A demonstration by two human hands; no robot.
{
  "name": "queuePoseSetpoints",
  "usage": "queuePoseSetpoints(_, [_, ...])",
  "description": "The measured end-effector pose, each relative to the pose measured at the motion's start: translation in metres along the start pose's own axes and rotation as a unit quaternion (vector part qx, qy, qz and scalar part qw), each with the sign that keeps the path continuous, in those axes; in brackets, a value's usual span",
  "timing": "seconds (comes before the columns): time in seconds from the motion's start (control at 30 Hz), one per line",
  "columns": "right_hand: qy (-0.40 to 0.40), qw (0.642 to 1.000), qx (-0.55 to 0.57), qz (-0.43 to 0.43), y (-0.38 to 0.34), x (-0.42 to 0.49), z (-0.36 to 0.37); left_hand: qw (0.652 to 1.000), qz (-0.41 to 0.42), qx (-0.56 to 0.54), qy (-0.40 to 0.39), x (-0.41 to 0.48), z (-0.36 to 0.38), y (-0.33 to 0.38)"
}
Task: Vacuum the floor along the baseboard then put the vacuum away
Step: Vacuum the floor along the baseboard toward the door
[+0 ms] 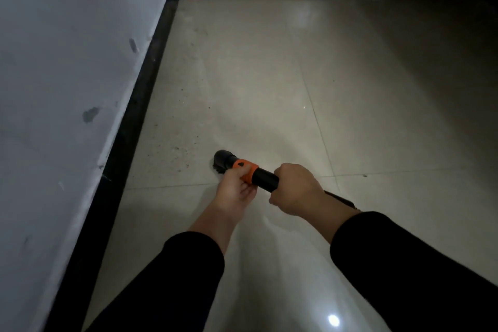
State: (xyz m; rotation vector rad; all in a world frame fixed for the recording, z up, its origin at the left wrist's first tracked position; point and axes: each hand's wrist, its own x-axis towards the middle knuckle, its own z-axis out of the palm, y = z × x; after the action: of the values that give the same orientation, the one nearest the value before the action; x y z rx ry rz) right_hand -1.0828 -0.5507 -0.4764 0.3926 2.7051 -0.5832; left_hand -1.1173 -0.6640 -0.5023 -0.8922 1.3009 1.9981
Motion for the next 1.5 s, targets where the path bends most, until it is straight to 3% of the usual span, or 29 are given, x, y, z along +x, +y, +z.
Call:
queuePoseSetpoints(0.27, [0.009, 0.999, 0.010, 0.030, 0.030, 0.015, -0.019, 1.000, -0.013, 0.020, 0.009, 0.013, 0.044, -0.001])
queuePoseSetpoints(1.5, [0.104, 0.991, 0.063, 0.056, -0.013, 0.080, 0.015, 0.999, 0.010, 0.047, -0.016, 0.099, 0.026, 0.053])
